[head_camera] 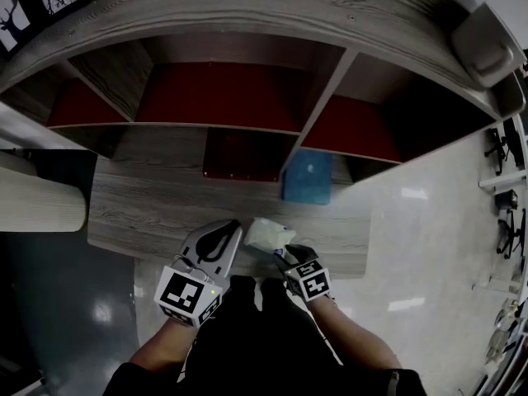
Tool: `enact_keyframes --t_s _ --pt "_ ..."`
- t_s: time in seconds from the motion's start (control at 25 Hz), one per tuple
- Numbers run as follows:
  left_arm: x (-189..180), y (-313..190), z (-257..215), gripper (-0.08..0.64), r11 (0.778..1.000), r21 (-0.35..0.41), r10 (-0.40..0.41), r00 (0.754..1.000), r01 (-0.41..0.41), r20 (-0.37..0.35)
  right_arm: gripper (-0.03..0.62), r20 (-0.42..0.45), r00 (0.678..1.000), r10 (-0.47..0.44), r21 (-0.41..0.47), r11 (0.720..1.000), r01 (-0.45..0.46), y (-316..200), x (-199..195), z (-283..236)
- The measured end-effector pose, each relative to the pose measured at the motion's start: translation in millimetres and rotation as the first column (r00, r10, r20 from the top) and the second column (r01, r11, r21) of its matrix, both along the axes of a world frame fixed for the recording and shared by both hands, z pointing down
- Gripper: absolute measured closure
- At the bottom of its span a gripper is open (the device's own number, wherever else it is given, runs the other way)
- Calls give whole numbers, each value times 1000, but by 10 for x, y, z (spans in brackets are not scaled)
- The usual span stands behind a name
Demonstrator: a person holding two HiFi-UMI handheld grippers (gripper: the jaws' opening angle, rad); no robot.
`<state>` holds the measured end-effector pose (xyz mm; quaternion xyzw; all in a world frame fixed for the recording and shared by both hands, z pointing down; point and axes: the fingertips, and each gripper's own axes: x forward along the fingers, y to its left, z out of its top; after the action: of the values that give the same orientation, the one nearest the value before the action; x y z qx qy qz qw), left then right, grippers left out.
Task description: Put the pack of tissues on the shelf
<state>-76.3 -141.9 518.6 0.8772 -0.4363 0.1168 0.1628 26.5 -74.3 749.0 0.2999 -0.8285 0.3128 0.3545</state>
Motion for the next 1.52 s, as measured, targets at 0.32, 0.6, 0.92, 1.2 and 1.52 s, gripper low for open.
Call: enact_keyframes --t_s 0.32,0.6,0.92,1.2,1.52 --pt "-17 -36 -157 538 999 30 -13 1000 13 6 538 -14 1000 28 10 1000 -28 -55 137 -77" --pt "8 -44 -265 538 998 51 -22 1000 21 9 558 -1 999 42 52 998 -42 -137 257 -265" --pt "80 -63 -458 538 996 94 -11 1000 9 16 560 29 998 57 156 986 -61 -273 452 -778" --pt "64 -62 -639 538 991 130 -8 1000 4 30 560 55 998 43 274 960 -57 -341 555 -1401" --pt "66 -45 -811 538 987 160 -6 999 1 34 560 111 993 51 356 930 -88 -386 673 -2025"
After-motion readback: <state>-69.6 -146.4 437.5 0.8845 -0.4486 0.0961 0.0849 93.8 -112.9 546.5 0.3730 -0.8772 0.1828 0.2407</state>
